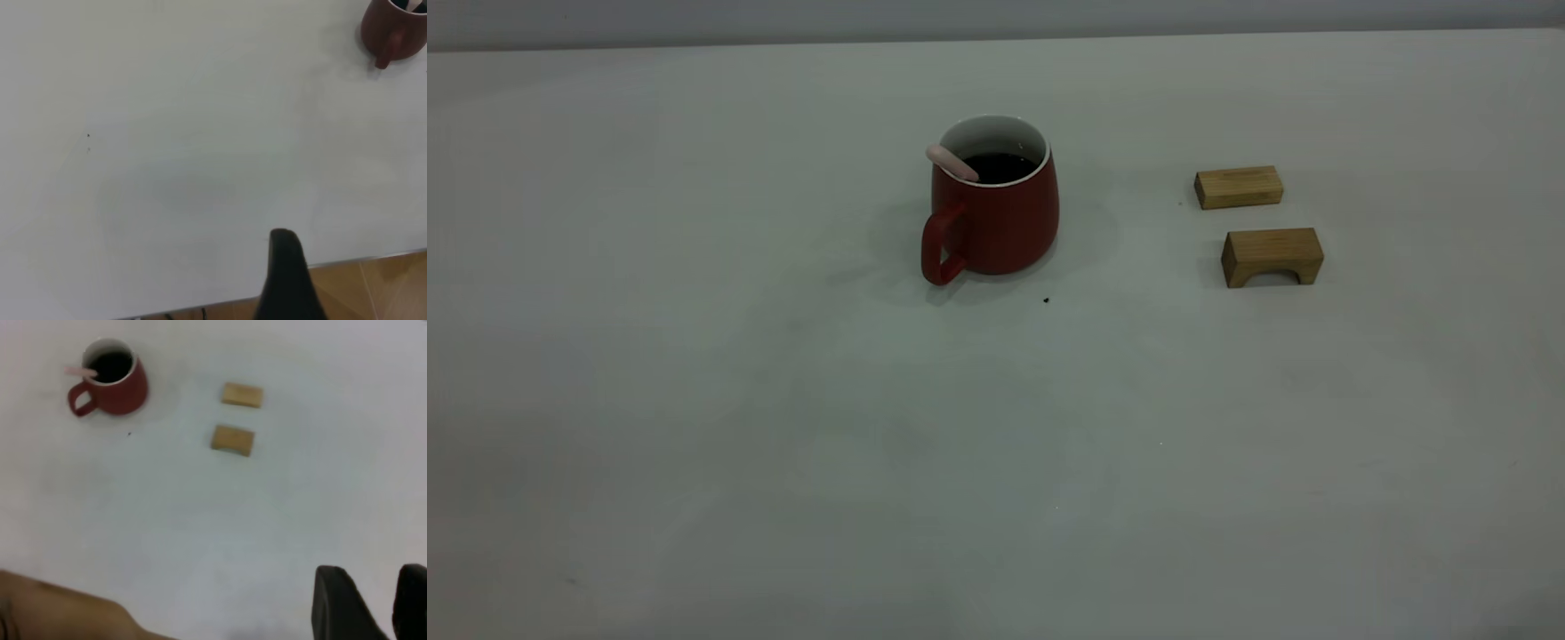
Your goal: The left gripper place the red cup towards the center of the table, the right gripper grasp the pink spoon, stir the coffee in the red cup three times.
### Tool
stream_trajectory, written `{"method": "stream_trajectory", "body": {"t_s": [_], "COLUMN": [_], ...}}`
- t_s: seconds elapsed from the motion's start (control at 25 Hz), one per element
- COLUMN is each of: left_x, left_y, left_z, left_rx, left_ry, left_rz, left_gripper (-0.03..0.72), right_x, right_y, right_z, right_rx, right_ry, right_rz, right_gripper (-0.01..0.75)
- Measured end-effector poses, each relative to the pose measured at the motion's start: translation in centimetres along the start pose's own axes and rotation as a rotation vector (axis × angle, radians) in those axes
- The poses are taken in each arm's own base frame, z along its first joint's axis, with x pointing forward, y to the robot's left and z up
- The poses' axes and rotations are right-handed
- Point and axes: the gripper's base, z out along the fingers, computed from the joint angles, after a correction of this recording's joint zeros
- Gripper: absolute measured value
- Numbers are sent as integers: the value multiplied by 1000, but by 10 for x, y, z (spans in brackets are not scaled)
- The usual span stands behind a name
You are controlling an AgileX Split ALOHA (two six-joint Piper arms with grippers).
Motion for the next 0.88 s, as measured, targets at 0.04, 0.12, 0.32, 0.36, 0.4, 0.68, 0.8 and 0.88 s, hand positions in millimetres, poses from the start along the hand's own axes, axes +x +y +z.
{"method": "stream_trajectory", "body": {"t_s": [0.04, 0.12, 0.32, 0.36, 0.4, 0.68, 0.8, 0.88], "left_x": [0, 0, 0, 0, 0, 0, 0, 0], "left_y": [0, 0, 0, 0, 0, 0, 0, 0], "left_z": [0, 0, 0, 0, 0, 0, 0, 0], "left_rx": [0, 0, 0, 0, 0, 0, 0, 0], "left_ry": [0, 0, 0, 0, 0, 0, 0, 0], "left_rz": [0, 0, 0, 0, 0, 0, 1, 1], "left_gripper": [586, 586, 586, 586, 586, 586, 586, 586], "right_x": [12, 38, 95, 105, 114, 143, 148, 148], "right_y": [-2, -3, 3, 4, 5, 10, 9, 9], "right_z": [-6, -13, -6, -2, 1, 23, 33, 34], "right_rx": [24, 82, 158, 163, 167, 146, 142, 142], "right_ry": [-26, -60, -106, -126, -144, -208, -170, -169], "right_rz": [23, 75, 136, 137, 137, 143, 147, 147], "right_gripper": [239, 239, 239, 239, 239, 239, 239, 239]}}
